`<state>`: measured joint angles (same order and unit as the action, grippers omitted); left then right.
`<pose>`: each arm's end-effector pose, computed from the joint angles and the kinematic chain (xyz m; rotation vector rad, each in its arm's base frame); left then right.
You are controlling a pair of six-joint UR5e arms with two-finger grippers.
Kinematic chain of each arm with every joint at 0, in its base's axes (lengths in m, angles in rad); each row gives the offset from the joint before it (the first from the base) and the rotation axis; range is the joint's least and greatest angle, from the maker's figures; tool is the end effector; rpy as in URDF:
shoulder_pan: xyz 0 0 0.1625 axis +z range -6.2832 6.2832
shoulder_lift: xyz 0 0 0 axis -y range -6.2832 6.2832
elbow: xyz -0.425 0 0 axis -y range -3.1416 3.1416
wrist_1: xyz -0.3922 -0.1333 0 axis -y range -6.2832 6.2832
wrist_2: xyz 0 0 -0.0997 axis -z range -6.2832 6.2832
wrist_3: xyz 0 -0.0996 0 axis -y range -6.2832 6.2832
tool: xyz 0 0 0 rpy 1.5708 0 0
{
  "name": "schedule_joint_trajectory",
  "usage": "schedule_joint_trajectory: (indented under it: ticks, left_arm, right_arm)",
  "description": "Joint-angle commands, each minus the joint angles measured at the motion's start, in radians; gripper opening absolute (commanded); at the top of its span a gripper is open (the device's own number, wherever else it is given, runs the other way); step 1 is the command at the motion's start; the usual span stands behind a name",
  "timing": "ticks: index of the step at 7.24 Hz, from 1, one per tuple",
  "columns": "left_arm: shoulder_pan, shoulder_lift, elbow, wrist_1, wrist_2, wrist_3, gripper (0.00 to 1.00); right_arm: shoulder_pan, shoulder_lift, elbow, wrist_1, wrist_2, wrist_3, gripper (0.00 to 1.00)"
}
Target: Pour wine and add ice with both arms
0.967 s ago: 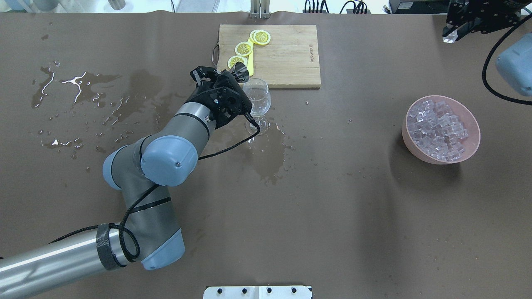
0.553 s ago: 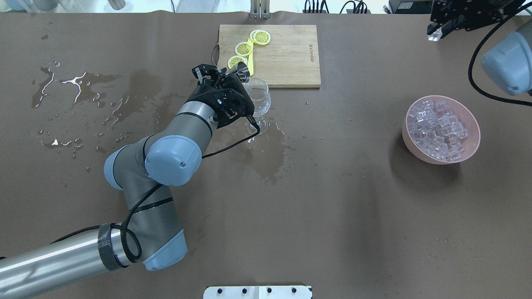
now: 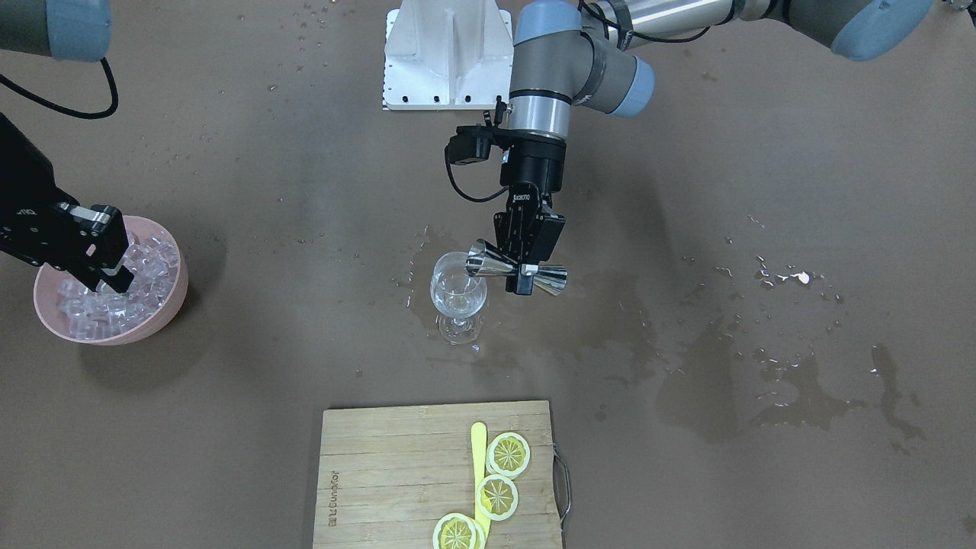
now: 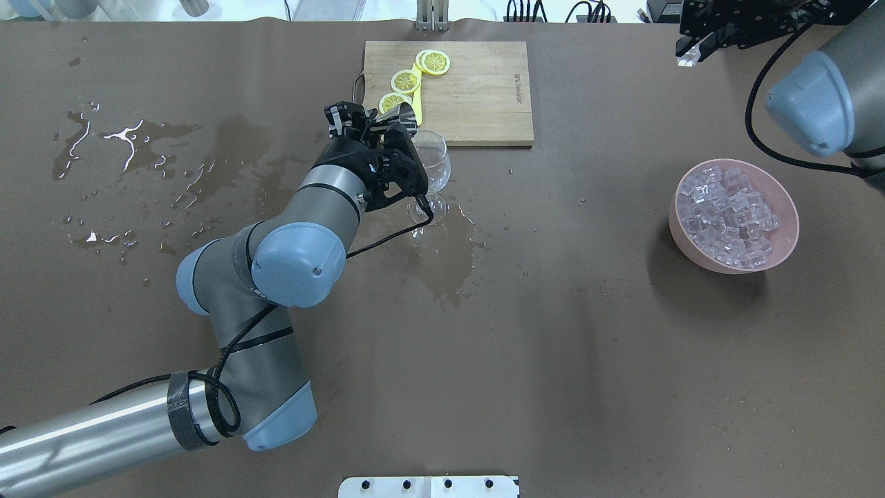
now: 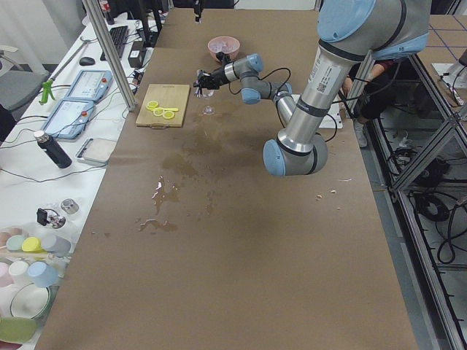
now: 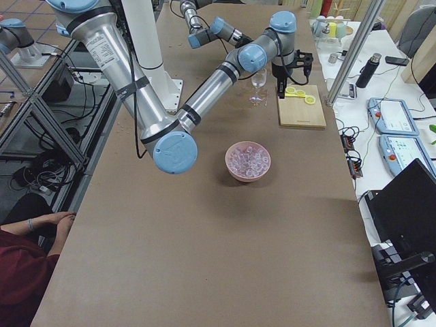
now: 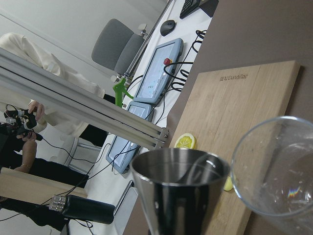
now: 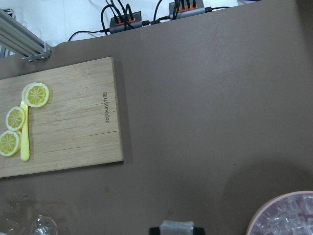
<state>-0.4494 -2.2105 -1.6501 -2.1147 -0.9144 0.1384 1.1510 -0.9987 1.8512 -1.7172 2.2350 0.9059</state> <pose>0.5050 -0.4590 0.1740 1.3555 0.0756 0.6526 -0.1850 -0.5909 0.2195 0.1442 -0.9191 0.2163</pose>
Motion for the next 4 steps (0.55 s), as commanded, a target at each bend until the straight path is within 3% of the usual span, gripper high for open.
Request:
schedule_joint_trajectory:
  ticks: [1,4]
  left_arm:
    - [0.000,-0.004,0.003,0.022,0.020,0.045,0.00]
    - [0.002,-0.012,0.004,0.025,0.043,0.095,0.00]
  right_arm:
    - [-0.027,0.023,-0.001,0.001,-0.003,0.002,0.23]
    - [-0.068,0.066,-0.003,-0.001,-0.009,0.057,0.22]
